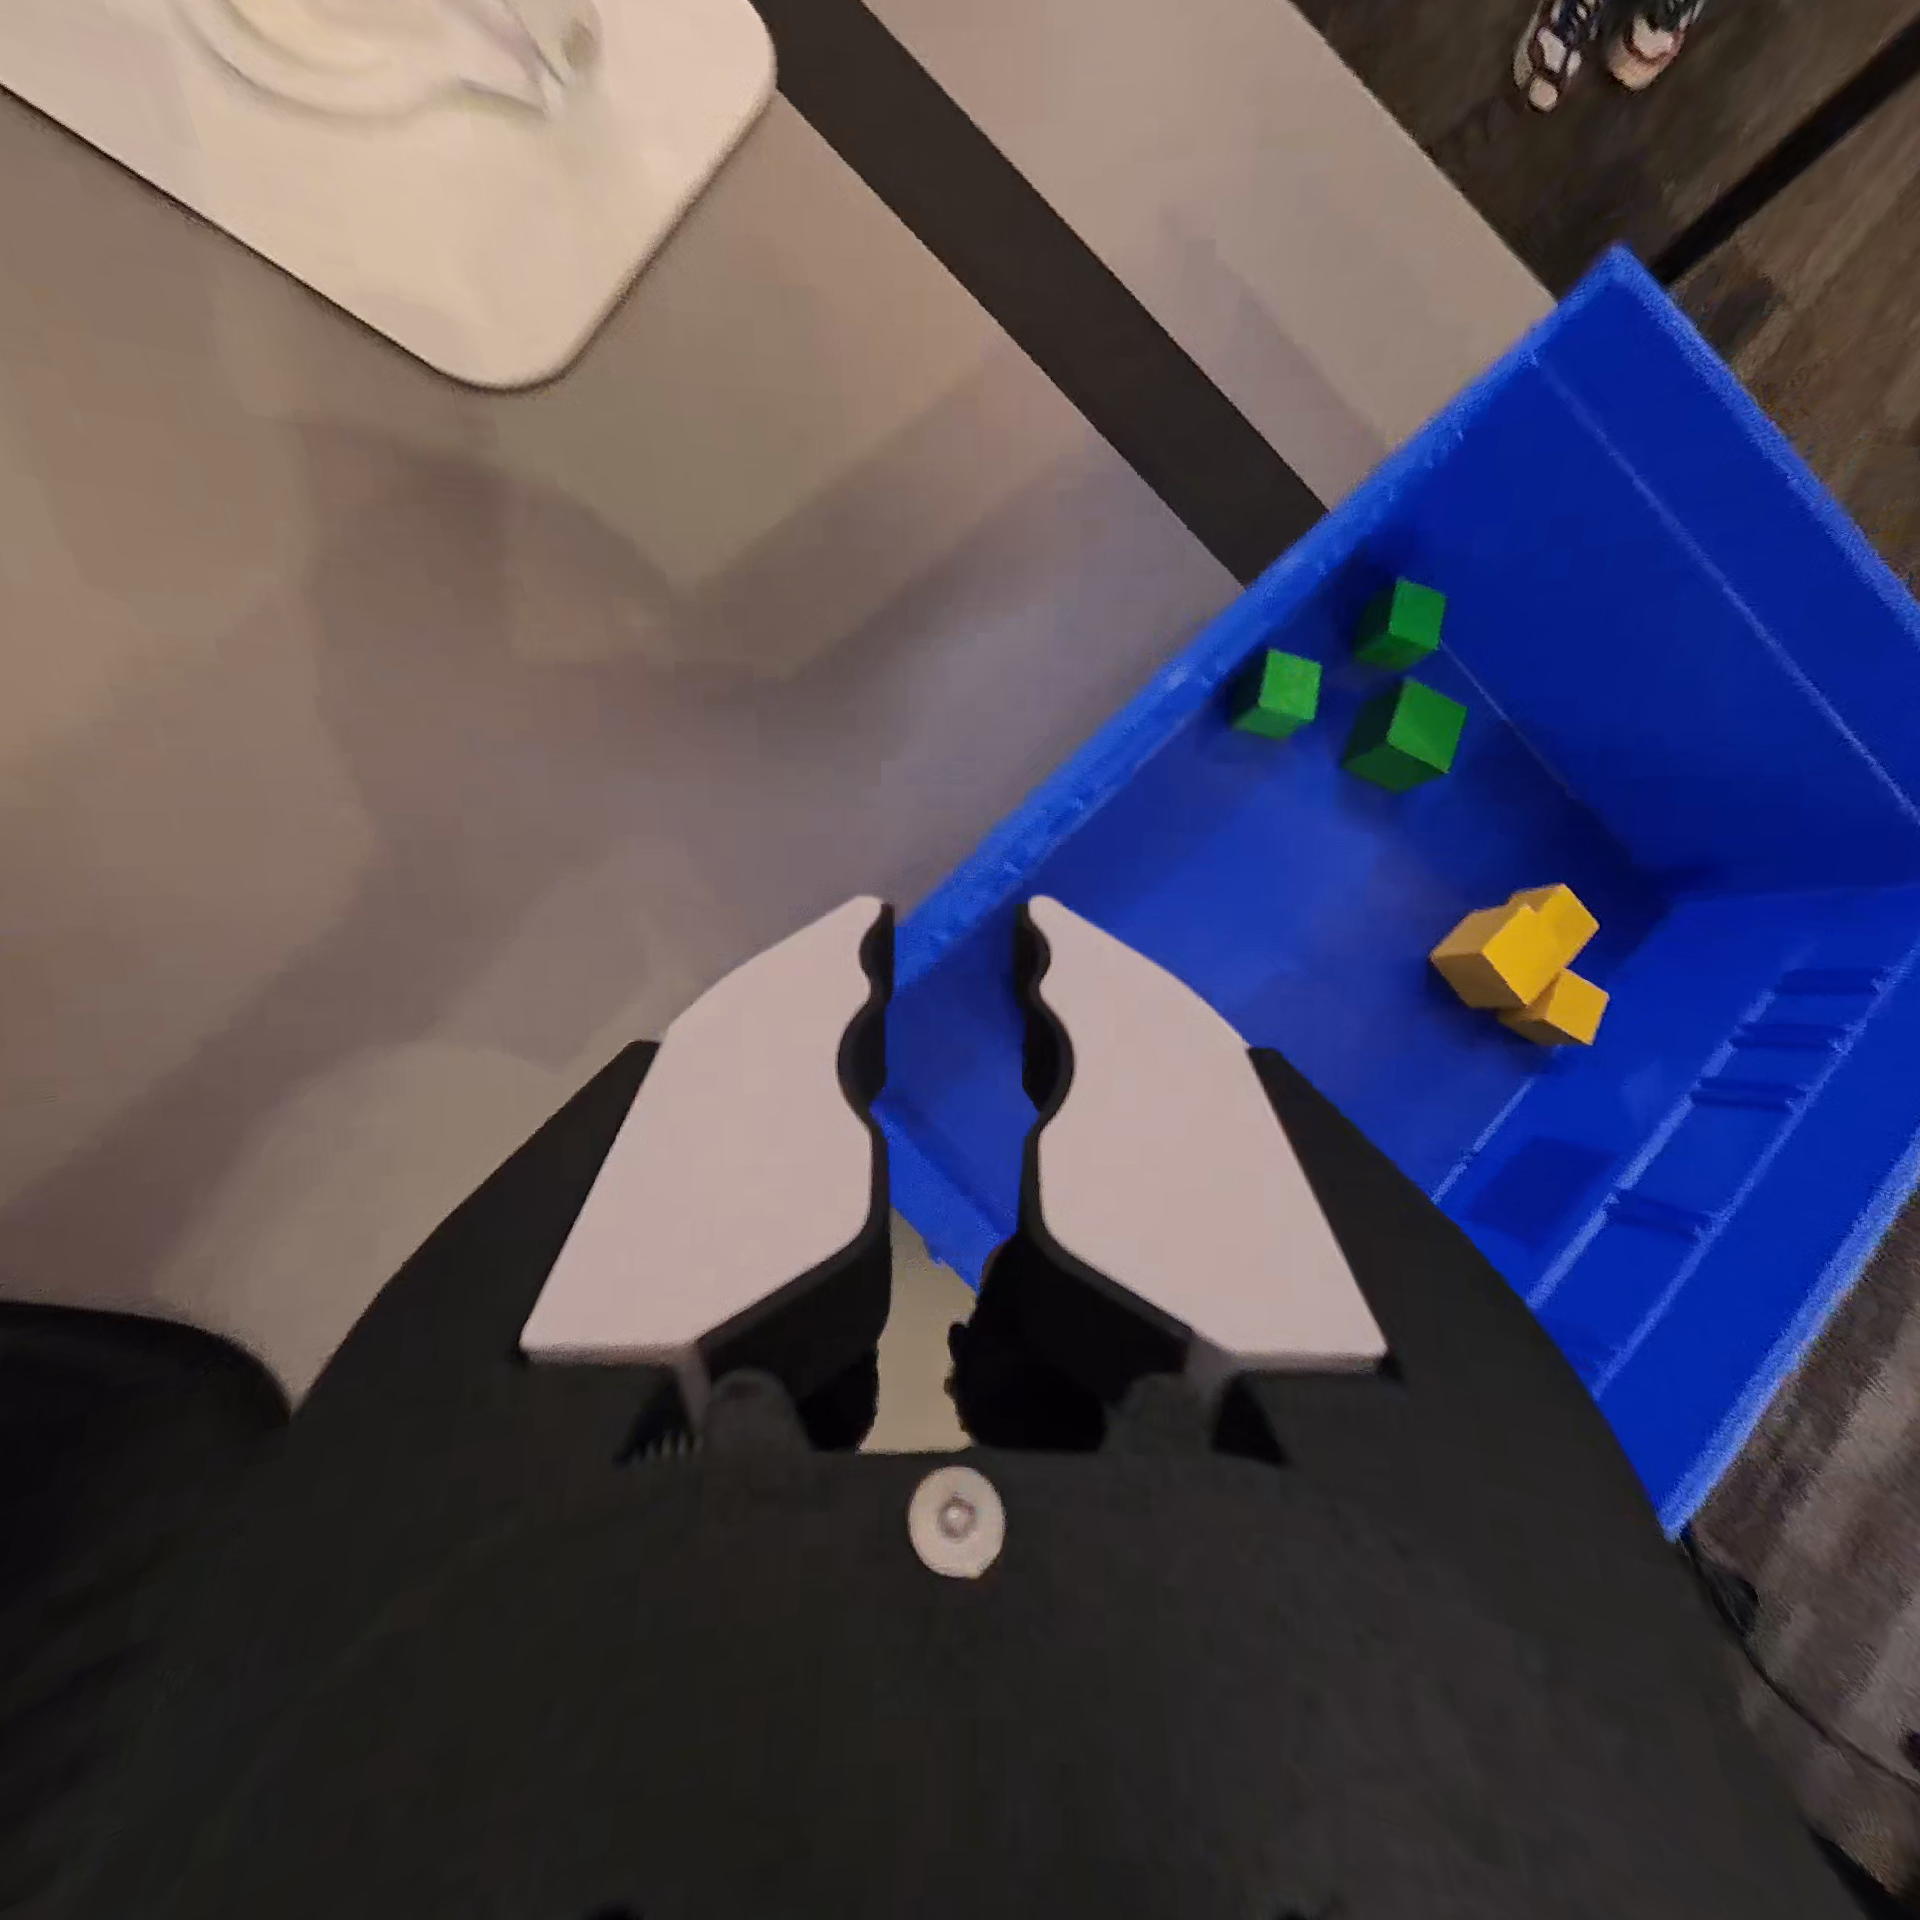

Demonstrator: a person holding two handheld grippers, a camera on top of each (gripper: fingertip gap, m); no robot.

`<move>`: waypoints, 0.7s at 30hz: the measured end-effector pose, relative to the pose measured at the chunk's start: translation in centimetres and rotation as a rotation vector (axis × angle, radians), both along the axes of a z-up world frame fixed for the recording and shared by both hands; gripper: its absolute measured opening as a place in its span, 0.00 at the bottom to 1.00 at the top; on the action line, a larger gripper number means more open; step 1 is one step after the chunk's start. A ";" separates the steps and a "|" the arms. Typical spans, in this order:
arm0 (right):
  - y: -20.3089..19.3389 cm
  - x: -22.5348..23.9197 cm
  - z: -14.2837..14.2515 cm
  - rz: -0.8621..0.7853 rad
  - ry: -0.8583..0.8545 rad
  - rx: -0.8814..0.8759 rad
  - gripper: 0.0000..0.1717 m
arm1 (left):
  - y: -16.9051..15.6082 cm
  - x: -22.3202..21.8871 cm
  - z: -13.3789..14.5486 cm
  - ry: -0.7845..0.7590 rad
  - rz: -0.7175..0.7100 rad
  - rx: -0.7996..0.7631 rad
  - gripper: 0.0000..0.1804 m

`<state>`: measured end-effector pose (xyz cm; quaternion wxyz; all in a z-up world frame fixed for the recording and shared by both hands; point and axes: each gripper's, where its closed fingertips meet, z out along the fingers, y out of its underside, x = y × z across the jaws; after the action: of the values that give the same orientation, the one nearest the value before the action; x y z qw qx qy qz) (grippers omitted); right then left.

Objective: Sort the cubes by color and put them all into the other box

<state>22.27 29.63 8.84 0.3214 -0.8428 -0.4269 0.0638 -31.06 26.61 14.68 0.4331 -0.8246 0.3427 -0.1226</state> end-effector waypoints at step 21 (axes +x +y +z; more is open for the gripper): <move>-1.4 -6.7 3.0 0.107 0.063 0.041 0.11 | 8.9 -4.5 -16.5 0.078 0.173 -0.392 0.19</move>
<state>15.57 28.23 11.85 0.3481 -0.8095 -0.4625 0.0986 -35.60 35.49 -1.82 0.2596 -0.9235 0.2568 -0.1174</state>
